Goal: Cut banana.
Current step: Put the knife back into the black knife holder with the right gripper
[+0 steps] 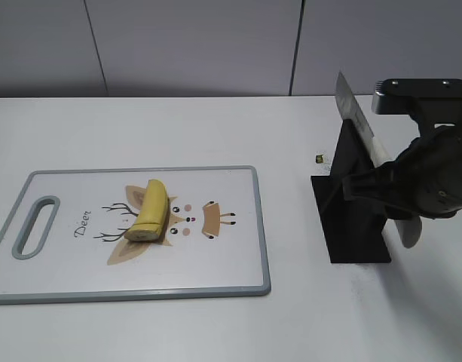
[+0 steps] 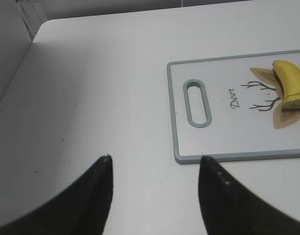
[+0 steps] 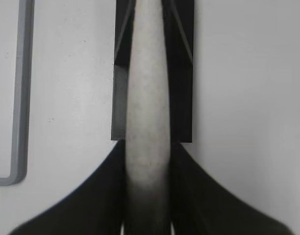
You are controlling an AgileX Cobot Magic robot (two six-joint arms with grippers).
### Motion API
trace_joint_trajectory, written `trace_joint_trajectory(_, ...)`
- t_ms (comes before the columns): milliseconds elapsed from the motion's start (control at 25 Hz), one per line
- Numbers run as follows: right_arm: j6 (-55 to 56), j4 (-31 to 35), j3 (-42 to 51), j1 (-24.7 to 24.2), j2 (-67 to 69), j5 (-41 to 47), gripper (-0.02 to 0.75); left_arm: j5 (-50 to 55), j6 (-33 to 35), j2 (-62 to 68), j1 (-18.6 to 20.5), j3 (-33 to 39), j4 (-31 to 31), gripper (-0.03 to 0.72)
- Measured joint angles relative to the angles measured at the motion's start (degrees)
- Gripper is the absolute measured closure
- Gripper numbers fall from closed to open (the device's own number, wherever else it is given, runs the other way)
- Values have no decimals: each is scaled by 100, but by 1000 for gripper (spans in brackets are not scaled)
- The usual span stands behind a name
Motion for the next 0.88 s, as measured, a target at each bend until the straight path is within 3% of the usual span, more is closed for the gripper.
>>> trace_joint_trajectory(80,-23,35,-3,0,15,6,456,0,0,0,0,0,0,146)
trace_joint_trajectory(240,-36,50,43,0,-174,40,176,0,0,0,0,0,5,152)
trace_joint_trajectory(320,-36,39,43,0,-418,45,97,0,0,0,0,0,5,154)
trace_joint_trajectory(600,-695,145,43,0,-1464,219,64,0,0,0,0,0,5,153)
trace_joint_trajectory(880,-2597,1171,43,0,-2686,1013,94,0,0,0,0,0,5,153)
